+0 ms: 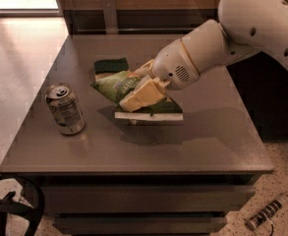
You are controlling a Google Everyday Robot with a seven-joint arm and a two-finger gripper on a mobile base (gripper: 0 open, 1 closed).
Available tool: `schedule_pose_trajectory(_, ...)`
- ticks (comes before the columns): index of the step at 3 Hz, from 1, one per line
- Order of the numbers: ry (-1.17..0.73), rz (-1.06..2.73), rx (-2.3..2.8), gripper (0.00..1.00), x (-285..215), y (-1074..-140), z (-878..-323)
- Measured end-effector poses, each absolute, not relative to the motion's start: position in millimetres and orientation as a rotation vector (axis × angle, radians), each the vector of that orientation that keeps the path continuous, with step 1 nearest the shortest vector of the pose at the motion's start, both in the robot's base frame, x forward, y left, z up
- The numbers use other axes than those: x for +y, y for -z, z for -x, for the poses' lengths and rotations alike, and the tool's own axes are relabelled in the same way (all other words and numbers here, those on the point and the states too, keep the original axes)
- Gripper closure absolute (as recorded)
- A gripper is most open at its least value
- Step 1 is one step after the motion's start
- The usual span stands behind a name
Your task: Move green jalapeno chip bag near 7up can
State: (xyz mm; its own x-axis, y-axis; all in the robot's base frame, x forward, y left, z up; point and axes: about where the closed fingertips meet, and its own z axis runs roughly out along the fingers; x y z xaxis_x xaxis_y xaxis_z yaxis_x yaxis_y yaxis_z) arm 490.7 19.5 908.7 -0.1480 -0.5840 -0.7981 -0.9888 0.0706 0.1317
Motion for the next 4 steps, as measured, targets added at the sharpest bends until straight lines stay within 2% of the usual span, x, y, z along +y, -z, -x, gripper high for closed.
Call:
schedule_pose_trajectory(3,-0.937,1.574,1.788,0.19,24.6,-908.7,-488.3)
schedule_pose_trajectory(4,-0.938,1.578,1.787,0.00,26.3,-908.6,-487.5)
